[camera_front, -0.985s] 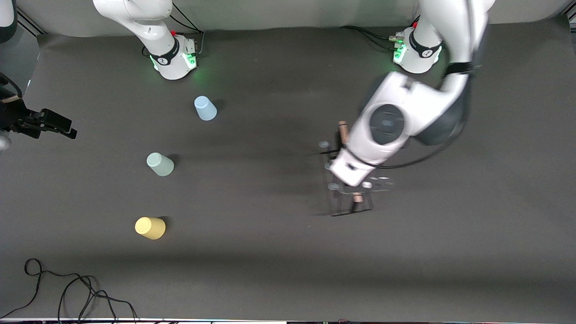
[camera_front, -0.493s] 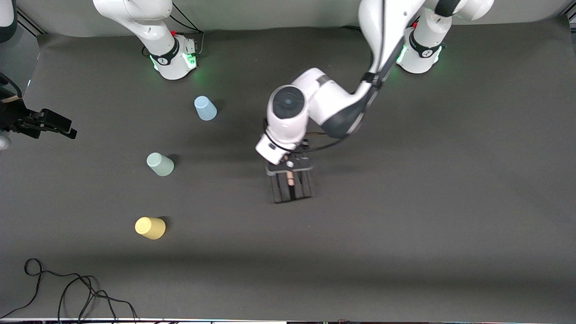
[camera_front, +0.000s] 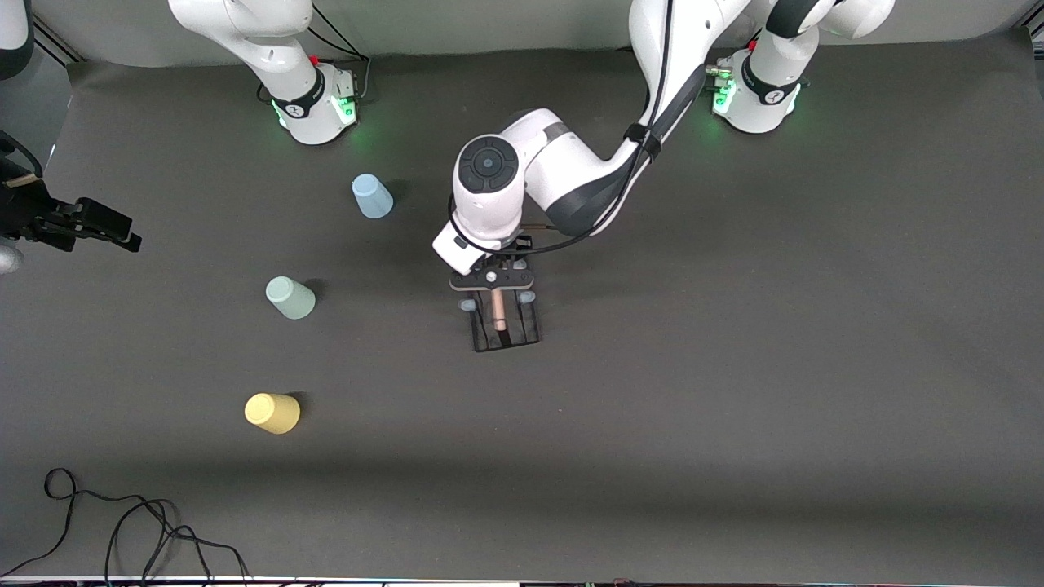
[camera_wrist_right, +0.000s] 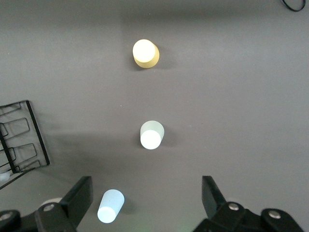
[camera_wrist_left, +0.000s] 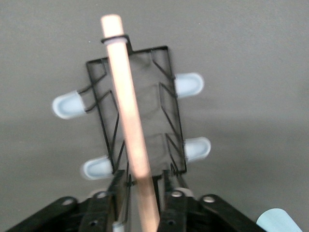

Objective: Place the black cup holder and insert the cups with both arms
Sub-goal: 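Carry the rack with the left gripper and set it mid-table, then release the rack and withdraw the left gripper while the right gripper reaches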

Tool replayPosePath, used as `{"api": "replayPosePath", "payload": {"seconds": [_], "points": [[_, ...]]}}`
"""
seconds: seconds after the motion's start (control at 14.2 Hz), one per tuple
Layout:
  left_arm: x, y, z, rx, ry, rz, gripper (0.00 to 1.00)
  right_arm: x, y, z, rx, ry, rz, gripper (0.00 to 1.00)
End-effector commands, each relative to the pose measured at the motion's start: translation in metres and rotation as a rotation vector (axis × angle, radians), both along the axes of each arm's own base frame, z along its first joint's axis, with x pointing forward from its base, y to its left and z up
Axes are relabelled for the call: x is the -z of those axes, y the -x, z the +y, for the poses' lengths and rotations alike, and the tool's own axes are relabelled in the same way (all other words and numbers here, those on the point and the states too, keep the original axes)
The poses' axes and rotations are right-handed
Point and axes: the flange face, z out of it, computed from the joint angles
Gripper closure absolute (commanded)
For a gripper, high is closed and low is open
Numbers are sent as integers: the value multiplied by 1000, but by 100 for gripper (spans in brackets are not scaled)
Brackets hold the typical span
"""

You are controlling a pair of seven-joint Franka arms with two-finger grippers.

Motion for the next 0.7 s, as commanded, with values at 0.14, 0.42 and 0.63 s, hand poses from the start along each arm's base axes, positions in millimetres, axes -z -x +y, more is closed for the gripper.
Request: {"api": "replayPosePath", "payload": {"seconds": [0.14, 0.42, 0.63], "points": [[-31, -21, 27, -8, -30, -4, 0, 30, 58, 29, -42, -12, -4, 0], [-94, -71, 130, 11, -97, 84, 0, 52, 102, 26, -66, 3, -27, 0], [-147, -94, 221, 86, -134, 126, 0, 83, 106, 18, -93, -1, -27, 0]]}}
